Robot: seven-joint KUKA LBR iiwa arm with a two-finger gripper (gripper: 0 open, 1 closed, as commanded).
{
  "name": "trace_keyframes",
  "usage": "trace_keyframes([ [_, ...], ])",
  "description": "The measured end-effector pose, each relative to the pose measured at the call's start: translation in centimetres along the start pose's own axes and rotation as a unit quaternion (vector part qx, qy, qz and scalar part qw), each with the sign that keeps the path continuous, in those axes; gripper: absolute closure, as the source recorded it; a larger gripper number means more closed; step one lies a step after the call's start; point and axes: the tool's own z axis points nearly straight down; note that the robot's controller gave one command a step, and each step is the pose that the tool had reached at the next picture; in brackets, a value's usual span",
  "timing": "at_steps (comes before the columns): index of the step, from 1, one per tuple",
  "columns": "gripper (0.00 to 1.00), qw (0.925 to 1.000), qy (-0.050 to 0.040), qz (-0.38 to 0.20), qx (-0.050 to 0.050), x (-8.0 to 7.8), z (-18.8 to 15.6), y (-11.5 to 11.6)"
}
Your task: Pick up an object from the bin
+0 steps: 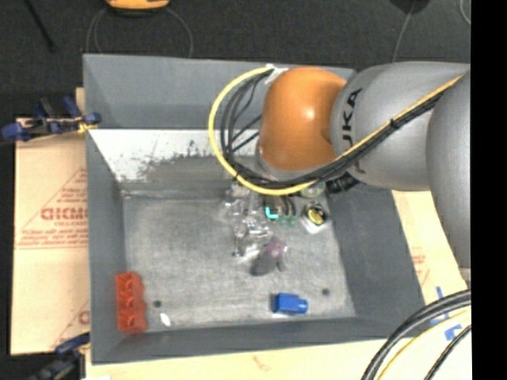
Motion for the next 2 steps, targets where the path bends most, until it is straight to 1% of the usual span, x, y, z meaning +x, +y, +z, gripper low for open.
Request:
trace_keyframes([
  [1, 0.00, 0.9990, -0.0056, 0.044, -0.001, 2.1, 5.7, -2.9],
  [2, 0.00, 0.9954, -0.0029, 0.096, 0.000, 3.6, 7.4, -6.8],
])
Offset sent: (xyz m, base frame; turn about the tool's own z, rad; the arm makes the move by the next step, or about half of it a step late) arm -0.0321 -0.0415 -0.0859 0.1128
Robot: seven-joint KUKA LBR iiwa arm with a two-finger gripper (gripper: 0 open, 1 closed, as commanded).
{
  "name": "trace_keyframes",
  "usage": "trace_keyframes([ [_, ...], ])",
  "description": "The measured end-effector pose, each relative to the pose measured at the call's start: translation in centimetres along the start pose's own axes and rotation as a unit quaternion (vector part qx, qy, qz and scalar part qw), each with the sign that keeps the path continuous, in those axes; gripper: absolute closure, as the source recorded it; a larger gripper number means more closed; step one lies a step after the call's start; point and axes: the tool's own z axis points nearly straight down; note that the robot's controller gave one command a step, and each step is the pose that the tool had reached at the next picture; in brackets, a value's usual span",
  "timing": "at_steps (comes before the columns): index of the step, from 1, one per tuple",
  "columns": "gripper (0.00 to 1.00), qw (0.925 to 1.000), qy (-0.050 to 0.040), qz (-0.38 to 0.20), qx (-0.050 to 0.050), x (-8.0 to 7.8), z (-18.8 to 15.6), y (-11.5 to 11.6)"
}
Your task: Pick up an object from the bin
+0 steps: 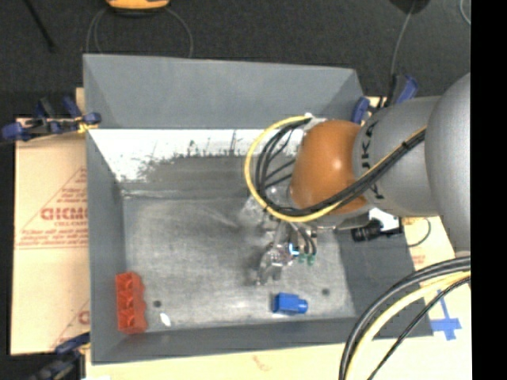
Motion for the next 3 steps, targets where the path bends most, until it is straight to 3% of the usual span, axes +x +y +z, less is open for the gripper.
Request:
trace_keyframes([
  [1, 0.00, 0.9999, -0.0032, -0.010, 0.000, 1.58, 1.78, -3.51],
  [2, 1.00, 0.9999, -0.0030, -0.010, 0.000, 1.49, 1.57, -3.39],
  [3, 1.00, 1.0000, -0.0030, -0.009, 0.000, 1.48, 1.58, -3.39],
])
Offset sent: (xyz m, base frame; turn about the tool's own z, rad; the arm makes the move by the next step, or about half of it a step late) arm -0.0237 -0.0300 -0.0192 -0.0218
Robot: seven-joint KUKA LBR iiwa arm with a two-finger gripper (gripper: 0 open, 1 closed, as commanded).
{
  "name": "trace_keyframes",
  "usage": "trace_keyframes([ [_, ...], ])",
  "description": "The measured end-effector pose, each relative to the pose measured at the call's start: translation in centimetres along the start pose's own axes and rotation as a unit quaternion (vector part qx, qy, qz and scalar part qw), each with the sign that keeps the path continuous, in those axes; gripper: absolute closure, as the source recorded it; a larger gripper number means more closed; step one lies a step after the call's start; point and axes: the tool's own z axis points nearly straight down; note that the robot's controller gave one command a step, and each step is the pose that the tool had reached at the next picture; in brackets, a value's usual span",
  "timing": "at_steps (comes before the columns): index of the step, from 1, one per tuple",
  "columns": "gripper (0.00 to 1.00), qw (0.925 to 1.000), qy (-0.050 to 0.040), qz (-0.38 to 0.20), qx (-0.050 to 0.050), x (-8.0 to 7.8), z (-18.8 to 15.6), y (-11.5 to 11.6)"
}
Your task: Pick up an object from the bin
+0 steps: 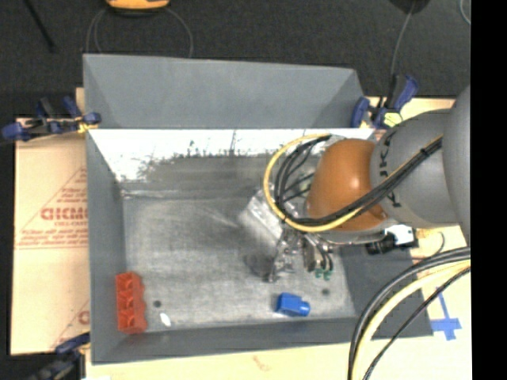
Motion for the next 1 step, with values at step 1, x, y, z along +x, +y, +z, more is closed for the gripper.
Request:
trace_keyframes([
  [1, 1.00, 0.9996, -0.0021, -0.027, 0.001, 0.14, -13.13, -0.09],
])
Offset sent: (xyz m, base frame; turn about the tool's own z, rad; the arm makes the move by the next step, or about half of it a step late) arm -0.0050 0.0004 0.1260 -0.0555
